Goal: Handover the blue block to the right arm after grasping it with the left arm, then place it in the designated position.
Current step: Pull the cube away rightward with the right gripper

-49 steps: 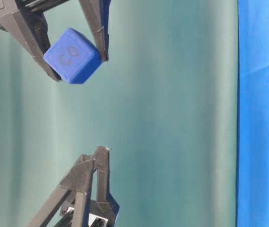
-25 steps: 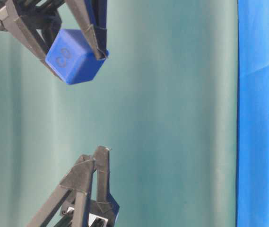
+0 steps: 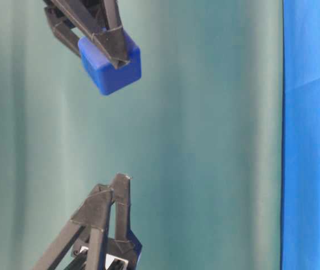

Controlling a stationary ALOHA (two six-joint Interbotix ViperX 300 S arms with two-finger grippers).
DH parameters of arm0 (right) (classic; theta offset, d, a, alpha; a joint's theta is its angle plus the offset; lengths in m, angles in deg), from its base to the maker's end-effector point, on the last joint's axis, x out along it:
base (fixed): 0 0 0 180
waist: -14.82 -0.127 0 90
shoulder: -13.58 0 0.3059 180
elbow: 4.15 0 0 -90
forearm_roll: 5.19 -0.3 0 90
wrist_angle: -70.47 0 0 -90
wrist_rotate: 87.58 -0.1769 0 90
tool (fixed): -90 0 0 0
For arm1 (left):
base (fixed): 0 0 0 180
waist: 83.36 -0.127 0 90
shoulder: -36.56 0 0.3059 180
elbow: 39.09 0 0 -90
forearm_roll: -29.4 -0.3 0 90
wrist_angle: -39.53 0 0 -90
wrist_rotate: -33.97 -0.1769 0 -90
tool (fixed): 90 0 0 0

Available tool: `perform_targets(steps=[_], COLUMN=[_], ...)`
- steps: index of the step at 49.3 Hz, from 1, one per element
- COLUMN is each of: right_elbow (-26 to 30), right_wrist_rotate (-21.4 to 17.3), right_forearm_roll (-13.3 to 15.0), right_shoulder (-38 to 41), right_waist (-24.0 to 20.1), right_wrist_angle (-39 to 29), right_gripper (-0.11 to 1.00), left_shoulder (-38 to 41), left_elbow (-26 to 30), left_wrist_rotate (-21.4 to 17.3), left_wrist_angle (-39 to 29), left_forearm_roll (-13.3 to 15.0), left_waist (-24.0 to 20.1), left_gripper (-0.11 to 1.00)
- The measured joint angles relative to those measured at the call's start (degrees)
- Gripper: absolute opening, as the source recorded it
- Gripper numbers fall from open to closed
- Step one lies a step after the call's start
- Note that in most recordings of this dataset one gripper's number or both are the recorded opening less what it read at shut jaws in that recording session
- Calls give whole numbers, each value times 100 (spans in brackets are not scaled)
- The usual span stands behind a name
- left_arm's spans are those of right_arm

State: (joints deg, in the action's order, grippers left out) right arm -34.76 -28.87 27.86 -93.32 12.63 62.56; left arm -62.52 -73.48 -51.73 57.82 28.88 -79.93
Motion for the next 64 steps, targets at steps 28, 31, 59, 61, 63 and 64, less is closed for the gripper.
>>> perform_targets(steps=[28,31,59,61,63,64], right_elbow=[-9,-9,-9,-9,-9,-9], right_wrist_rotate=[-123,-123,-114,-123,-123,-123], right_forearm_roll=[0,-9,-9,-9,-9,-9], right_shoulder=[-79,-79,-79,-70,-70,-79], right_waist=[0,0,0,0,0,-9], right_wrist_angle=[-18,-18,-26,-26,-26,-26], right_gripper=[52,52,52,52,52,52], left_shoulder=[0,0,0,0,0,-9], left_elbow=[0,0,0,0,0,0], left_wrist_rotate=[0,0,0,0,0,0], left_wrist_angle=[0,0,0,0,0,0], left_forearm_roll=[-9,-9,-9,-9,-9,-9], left_waist=[0,0,0,0,0,0], left_gripper=[93,93,93,93,93,93])
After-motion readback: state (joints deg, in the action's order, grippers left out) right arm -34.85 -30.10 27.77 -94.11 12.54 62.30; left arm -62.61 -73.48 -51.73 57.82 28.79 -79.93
